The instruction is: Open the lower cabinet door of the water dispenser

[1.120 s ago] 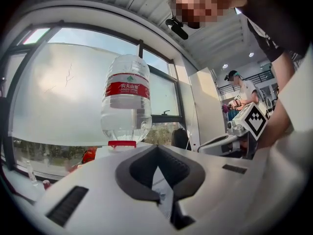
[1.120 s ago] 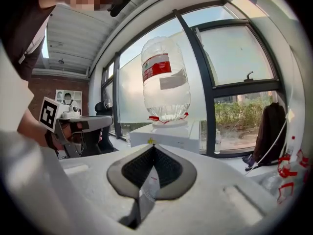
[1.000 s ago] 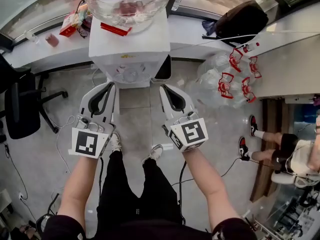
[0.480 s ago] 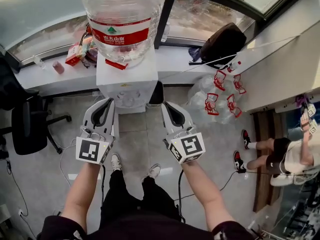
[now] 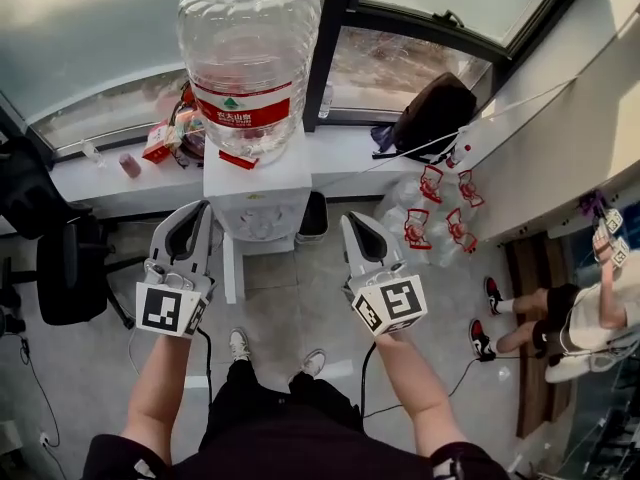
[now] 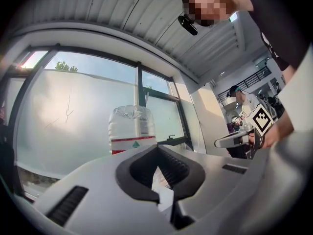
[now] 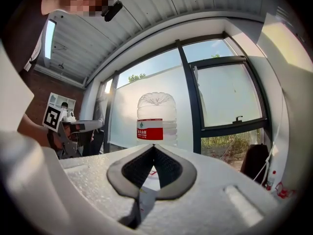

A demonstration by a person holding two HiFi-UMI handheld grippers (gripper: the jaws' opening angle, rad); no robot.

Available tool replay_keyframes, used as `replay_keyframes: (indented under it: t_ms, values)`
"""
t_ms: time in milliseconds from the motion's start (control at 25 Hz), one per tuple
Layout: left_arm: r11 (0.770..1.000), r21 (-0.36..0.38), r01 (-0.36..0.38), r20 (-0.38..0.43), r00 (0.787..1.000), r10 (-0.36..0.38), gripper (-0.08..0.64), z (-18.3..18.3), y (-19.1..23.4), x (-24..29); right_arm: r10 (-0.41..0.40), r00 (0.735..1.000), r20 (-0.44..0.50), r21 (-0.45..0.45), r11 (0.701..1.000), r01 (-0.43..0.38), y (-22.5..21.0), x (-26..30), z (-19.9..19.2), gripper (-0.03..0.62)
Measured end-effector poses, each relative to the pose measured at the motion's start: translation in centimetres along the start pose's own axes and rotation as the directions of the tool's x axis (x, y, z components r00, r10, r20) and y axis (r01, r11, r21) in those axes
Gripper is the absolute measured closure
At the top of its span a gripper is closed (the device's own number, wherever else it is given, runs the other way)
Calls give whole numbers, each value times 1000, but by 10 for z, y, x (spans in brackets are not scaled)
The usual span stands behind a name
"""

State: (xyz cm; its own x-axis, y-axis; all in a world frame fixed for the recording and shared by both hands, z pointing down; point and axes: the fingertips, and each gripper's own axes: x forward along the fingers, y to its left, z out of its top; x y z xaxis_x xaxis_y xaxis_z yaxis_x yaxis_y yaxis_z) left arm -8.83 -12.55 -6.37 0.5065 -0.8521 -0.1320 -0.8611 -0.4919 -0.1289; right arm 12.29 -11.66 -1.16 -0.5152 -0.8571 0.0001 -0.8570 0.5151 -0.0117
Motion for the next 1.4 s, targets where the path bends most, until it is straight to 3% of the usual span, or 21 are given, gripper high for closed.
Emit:
replay_keyframes:
  t_ms: [440, 760, 1160, 1400]
  values:
    - [999, 37, 0, 50, 999, -2, 552, 52, 2, -19, -55, 997, 51, 12, 998, 55, -25, -32, 32, 588]
    - [996, 54, -64, 100, 993, 58, 552, 74, 13, -42, -107, 992, 72, -2, 994, 107, -51, -61, 45, 588]
    - [987, 16, -163, 140, 977, 159, 552, 84, 25, -75, -178, 981, 72, 11, 984, 177, -66, -106, 47, 588]
    - [988, -6, -156, 119, 981, 156, 552, 77, 16, -87, -247, 964, 101, -19, 968, 250, -56, -129, 54, 588]
